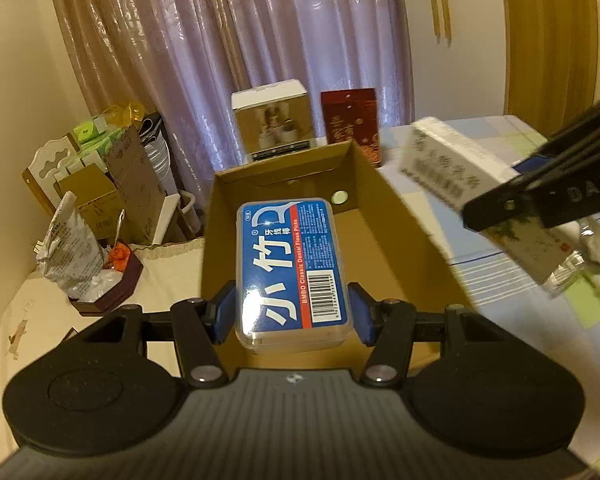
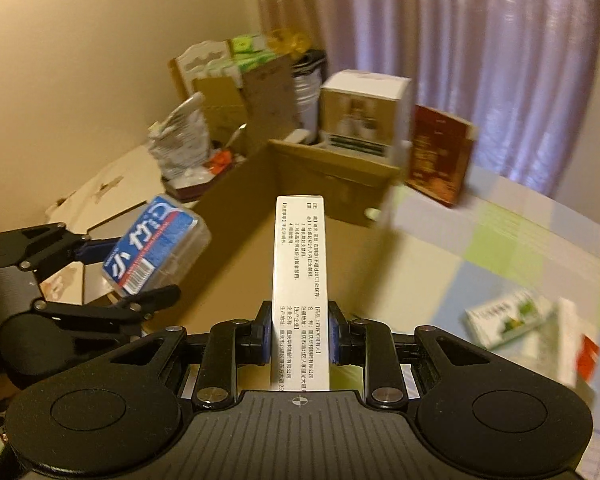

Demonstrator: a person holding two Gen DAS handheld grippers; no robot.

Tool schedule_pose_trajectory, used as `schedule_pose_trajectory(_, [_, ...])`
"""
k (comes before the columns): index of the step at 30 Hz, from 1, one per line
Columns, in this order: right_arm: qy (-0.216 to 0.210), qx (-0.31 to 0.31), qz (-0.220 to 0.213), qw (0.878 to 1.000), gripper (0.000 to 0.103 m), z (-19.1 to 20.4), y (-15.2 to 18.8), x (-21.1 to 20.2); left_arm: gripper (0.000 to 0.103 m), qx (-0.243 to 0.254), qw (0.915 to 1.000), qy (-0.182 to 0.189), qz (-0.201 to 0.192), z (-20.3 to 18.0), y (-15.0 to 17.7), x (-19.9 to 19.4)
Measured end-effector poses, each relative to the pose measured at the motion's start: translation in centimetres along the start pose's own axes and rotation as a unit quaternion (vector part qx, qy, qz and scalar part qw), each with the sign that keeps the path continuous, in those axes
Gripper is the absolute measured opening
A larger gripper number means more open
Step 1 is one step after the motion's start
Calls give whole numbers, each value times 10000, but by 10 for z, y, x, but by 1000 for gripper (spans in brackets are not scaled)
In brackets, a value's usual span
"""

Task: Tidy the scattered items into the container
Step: 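Carry the blue case and white box over the cardboard box with both tools, then move both open tools back over the table items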

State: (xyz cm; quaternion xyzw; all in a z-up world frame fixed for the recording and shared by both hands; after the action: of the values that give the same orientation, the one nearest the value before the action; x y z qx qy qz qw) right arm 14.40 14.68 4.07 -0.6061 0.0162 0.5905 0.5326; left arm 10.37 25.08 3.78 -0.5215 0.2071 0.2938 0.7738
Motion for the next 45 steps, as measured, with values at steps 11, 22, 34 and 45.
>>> schedule_pose_trajectory(11, [116, 40, 282, 9995, 29, 9, 10, 60, 75, -33, 9999, -103, 13, 19, 34, 28])
schedule_pose_trajectory(22, [62, 8, 384, 9992, 29, 21, 17, 84, 75, -301, 9993, -201, -116, 31, 49, 6])
schedule_pose_trajectory(34, [-39, -27, -161, 9999, 30, 17, 14, 55, 75, -380, 9990, -201, -94, 27, 53, -4])
schedule_pose_trajectory(45, [122, 435, -976, 9942, 91, -20, 44, -26, 77, -209, 9991, -97, -354, -2, 31, -34])
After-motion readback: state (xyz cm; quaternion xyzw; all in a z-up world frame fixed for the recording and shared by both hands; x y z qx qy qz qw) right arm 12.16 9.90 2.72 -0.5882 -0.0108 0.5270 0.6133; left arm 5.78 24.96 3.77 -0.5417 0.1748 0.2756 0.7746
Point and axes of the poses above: each gripper's, at about its wrist camera, not at the fingertips, and x roughly the way its jaws point, z to its left, y to its underside, the point moved 5 cm from there along x, roughly the way its jaws point, and after that the axes turned 13 degrees about x, right-handed, at the moved point
